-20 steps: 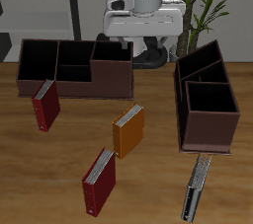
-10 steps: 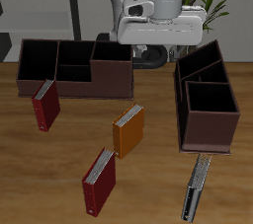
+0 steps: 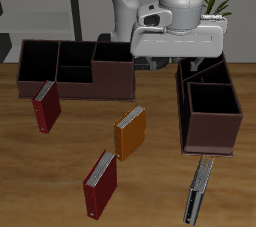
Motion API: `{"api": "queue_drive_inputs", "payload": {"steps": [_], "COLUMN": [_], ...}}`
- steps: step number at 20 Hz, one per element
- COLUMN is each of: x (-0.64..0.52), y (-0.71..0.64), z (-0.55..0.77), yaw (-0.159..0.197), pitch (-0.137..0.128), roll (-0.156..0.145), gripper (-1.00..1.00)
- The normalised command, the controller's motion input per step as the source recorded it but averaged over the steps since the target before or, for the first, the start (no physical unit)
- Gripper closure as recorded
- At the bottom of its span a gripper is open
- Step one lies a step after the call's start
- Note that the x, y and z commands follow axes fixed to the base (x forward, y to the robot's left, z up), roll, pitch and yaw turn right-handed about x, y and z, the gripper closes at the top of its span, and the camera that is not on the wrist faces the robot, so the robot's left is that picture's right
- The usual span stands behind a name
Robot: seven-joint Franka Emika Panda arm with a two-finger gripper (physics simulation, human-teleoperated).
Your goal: Place the striped book into the left desk caddy's left compartment
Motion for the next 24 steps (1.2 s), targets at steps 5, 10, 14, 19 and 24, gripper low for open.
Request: {"api": "queue_drive_inputs", "payload": {"steps": [5,10,14,19,24], "x": [0.40,0.46,0.35,0.36,0.23], "y": [0.11,0.01,0.01,0.08,0.11], "z": [-0.01,-0.10,-0.09,-0.11,-0.21], "yaw": [-0.003,-0.010,0.009,-0.019,-0.005], "pitch": [-0.018,0.006,-0.010,-0.016,-0.017], "roll": [-0.017,-0.022,-0.013,-0.004,0.023], "gripper": [-1.00,-1.00,-1.00,-1.00,-1.00]}}
